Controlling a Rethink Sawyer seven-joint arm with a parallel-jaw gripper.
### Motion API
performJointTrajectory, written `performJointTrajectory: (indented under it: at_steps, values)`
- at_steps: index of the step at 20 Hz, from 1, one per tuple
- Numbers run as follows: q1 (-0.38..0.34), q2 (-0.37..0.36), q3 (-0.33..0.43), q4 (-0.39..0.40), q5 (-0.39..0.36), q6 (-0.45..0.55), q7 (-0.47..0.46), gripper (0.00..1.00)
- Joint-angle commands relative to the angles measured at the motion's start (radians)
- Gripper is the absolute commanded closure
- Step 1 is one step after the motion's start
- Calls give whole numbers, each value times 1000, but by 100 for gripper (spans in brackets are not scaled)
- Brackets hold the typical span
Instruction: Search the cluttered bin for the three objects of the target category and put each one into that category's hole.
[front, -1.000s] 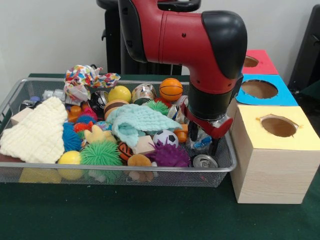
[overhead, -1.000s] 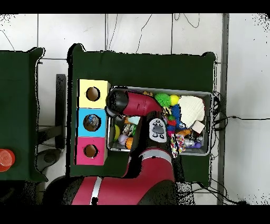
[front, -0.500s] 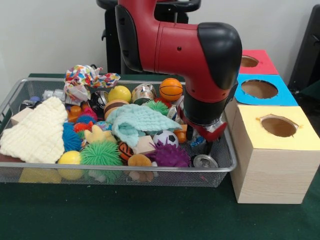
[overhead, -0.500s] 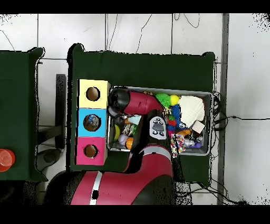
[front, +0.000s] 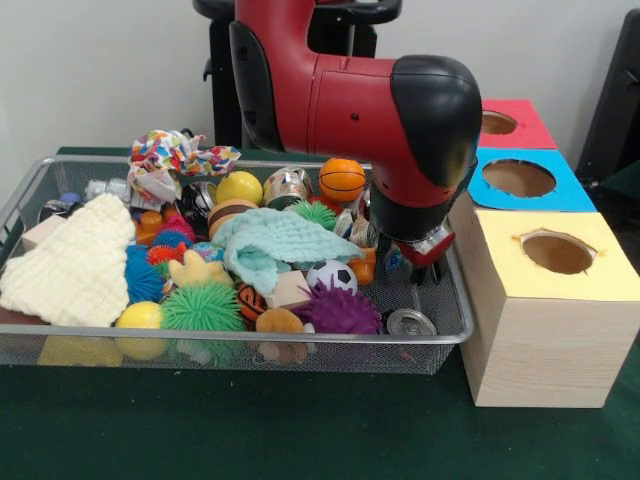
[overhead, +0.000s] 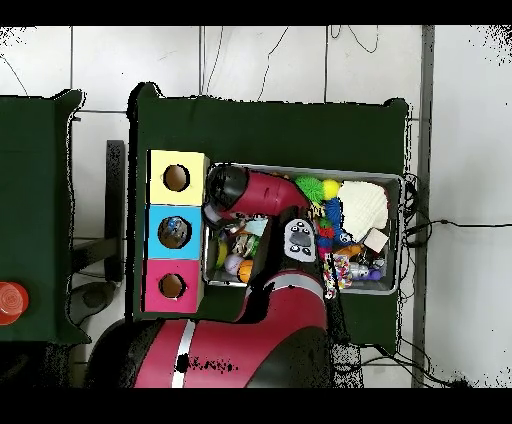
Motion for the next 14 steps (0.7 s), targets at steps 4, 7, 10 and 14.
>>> performJointTrajectory:
  at_steps: [4, 7, 10, 14]
  values:
    - [-17, -85, 58, 52, 58, 209, 107, 0]
    - [-18, -90, 60, 69, 60, 186, 98, 0]
    - [-13, -86, 40, 67, 31, 141, 85, 0]
    - [-7, -86, 30, 73, 9, 104, 78, 0]
